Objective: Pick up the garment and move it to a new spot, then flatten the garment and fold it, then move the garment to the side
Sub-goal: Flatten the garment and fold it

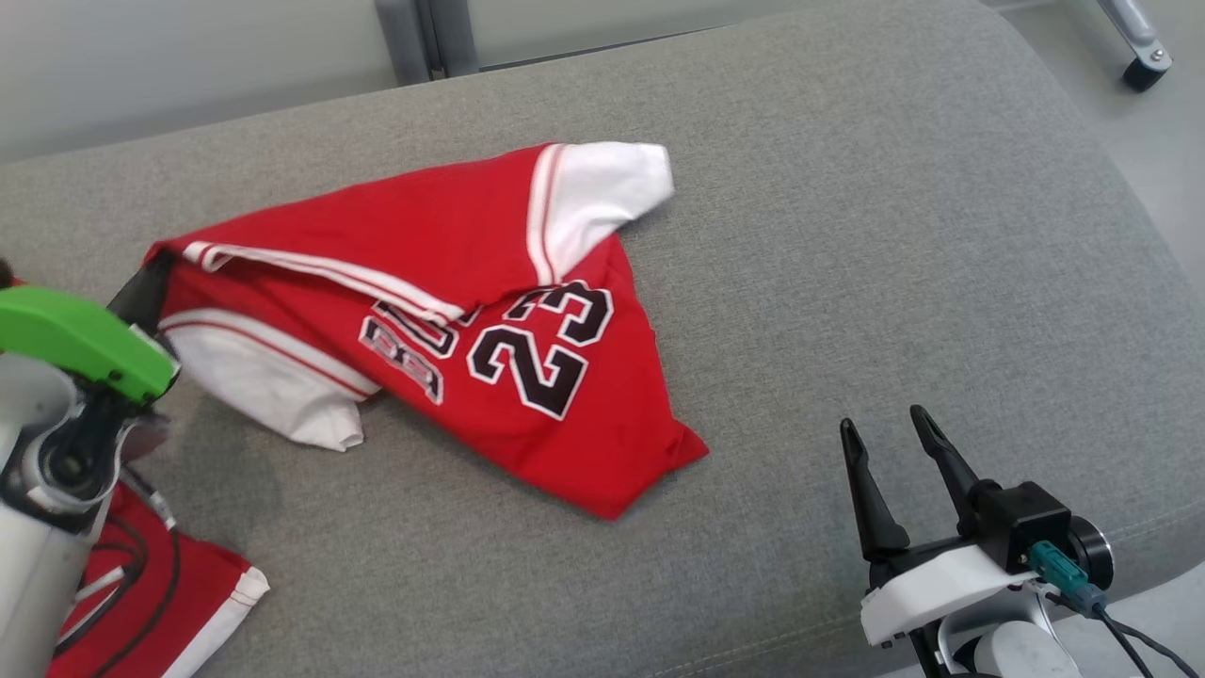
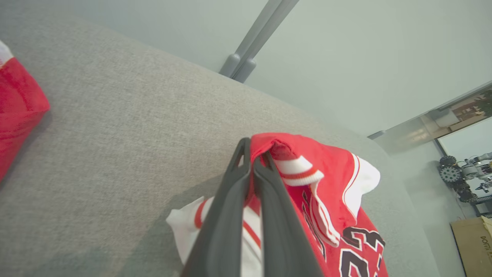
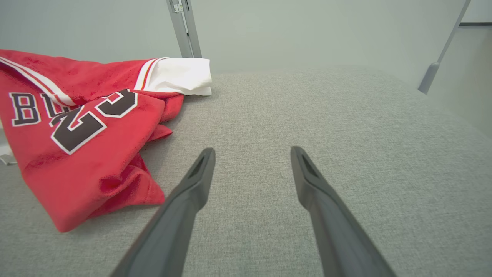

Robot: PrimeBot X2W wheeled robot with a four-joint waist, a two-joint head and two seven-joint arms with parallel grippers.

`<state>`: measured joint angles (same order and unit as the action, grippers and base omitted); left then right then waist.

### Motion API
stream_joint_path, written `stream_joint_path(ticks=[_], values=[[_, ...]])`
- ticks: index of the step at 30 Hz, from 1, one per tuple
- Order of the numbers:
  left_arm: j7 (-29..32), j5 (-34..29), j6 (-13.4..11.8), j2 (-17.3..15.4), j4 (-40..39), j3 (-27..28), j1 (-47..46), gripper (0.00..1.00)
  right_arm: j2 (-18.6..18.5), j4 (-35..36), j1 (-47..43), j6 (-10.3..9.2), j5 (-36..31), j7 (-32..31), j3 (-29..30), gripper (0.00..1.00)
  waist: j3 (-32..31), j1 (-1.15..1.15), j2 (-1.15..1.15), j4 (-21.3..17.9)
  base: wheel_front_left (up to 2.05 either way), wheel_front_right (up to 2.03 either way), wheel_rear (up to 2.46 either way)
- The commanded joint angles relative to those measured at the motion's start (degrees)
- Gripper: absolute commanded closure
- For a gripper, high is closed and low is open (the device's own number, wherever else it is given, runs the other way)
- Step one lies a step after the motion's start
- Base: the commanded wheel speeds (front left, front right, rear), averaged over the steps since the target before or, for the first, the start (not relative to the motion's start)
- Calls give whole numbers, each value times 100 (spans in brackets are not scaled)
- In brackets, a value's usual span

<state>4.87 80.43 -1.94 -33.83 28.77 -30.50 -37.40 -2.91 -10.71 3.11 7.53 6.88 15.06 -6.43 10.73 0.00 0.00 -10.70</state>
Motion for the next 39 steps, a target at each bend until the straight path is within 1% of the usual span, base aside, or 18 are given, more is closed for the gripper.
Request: stream_joint_path(ticks=[1, 3, 7, 9, 10, 13, 15, 16, 20, 22, 23, 25, 27, 29, 32, 35, 37, 39], values=[[-19, 81, -62, -83, 74, 25, 167, 100, -2, 4, 48, -8, 31, 18, -7, 0, 14, 0, 0, 11, 0, 0, 0], [-3, 36, -147, -186, 135, 8, 343, 100, -3, 12, 66, -8, 74, 18, -23, 0, 47, 0, 0, 23, 0, 0, 0], [-41, 47, -249, -224, 52, -31, 671, 100, -1, -9, 62, -7, 134, 18, -27, 0, 112, 0, 0, 93, 0, 0, 0], [-161, -81, -335, -263, -3, -65, 778, 43, -3, -15, 64, -7, 156, 18, -45, 0, 130, 0, 0, 117, 0, 0, 0], [-212, -107, -380, -281, -27, -81, 823, 0, -5, -16, 68, -8, 165, 18, -52, 0, 135, 0, 0, 123, 0, 0, 0], [-437, -578, -522, -492, -268, -285, 903, 0, -4, -21, 89, -8, 181, 18, -73, 0, 129, 0, 0, 117, 0, 0, 0], [-669, -1095, -765, -715, -598, -502, 935, 0, -4, -25, 95, -8, 177, 18, -81, 0, 109, 0, 0, 89, 0, 0, 0], [-748, -1318, -911, -756, -837, -623, 961, 0, -4, -23, 91, -7, 169, 18, -75, 0, 96, 0, 0, 81, 0, 0, 0], [-558, -1928, -1295, -594, -2202, -1205, 1003, 0, -3, -36, -26, -7, 175, 18, -31, 0, 45, 0, 0, 100, 0, 0, 0], [-363, -2196, -1411, -375, -2761, -1567, 867, 0, -1, -45, -33, -7, 181, 18, -66, 0, 42, 0, 0, 110, 0, 0, 0], [-363, -2196, -1411, -375, -2761, -1567, 867, 0, -1, -45, -33, -7, 181, 18, -66, 0, 42, 0, 0, 110, 0, 0, 0], [-131, -2316, -1403, 11, -3093, -1955, 739, 0, -4, -60, -3, -7, 189, 18, -105, 0, 56, 0, 0, 95, 0, 0, 0], [85, -2571, -1373, 323, -3108, -2321, 536, 0, -7, -46, 87, -7, 195, 18, -152, 0, 93, 0, 0, 48, 0, 0, 0], [237, -2583, -1280, 761, -2982, -2596, 403, 0, -5, -30, 152, -7, 199, 18, -193, 0, 129, 0, 0, -24, 0, 0, 0], [429, -2681, -1072, 1247, -2519, -2889, 89, 0, -6, -9, 189, -8, 187, 18, -213, 0, 188, 0, 0, -142, 0, 0, 0], [527, -2665, -894, 1693, -2012, -3010, -205, 0, -5, 0, 227, -8, 196, 18, -217, 0, 273, 0, 0, -305, 0, 0, 0], [615, -2690, -805, 1885, -1638, -3039, -437, 0, -6, 11, 218, -7, 218, 18, -199, 0, 332, 0, 0, -400, 0, 0, 0], [730, -2775, -767, 1964, -1218, -3109, -657, 0, -3, 10, 204, -7, 250, 18, -205, 0, 375, 0, 0, -493, 0, 0, 0]])
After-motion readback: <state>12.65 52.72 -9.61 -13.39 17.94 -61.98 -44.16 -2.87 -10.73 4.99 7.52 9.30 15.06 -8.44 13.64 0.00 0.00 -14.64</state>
